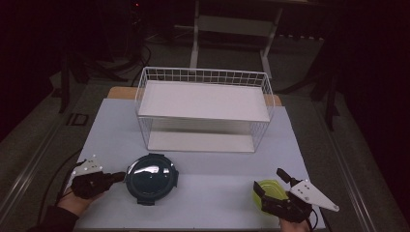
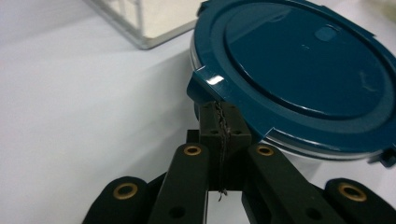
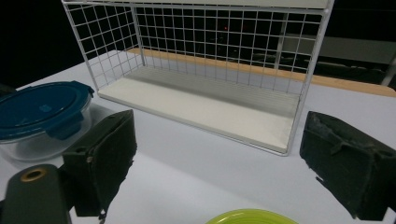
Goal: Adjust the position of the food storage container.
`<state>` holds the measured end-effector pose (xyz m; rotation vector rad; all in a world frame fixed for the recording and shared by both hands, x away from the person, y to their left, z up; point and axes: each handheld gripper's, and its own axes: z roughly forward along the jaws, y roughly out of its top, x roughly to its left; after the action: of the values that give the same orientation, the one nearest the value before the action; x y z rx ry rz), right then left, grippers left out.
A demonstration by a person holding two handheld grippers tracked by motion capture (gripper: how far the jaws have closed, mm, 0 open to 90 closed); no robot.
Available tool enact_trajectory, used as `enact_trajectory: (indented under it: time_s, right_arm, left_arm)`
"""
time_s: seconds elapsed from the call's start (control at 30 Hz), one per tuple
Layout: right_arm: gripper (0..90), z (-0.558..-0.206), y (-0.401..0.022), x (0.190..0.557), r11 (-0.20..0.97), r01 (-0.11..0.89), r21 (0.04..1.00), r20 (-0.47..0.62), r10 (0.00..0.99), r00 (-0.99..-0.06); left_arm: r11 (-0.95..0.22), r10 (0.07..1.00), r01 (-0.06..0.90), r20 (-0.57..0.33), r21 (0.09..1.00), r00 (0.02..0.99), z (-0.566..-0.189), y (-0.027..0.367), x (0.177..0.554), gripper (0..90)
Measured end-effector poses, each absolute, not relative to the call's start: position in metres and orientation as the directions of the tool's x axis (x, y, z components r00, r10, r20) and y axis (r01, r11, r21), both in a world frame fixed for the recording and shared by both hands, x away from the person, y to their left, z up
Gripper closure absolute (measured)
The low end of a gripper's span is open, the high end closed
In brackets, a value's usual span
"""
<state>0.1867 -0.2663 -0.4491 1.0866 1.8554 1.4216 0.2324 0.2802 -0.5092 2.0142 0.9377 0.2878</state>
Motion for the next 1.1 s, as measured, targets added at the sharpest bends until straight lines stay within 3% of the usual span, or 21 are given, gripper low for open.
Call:
enact_trajectory:
  time_s: [0.57, 1.1]
  right_arm:
    - [10.5, -0.45, -0.264, 0.187, 0.117, 0.266, 0.957, 0.042, 0.851, -0.524]
    - [10.4, -0.45, -0.264, 0.187, 0.118, 0.266, 0.957, 0.042, 0.847, -0.529]
  left_arm:
    - [-0.325, 0.723, 0.521, -0.148, 0.79, 0.675, -0.506, 0.27, 0.235, 88.5]
    - [-0.349, 0.69, 0.517, -0.159, 0.782, 0.706, -0.503, 0.236, 0.24, 88.6]
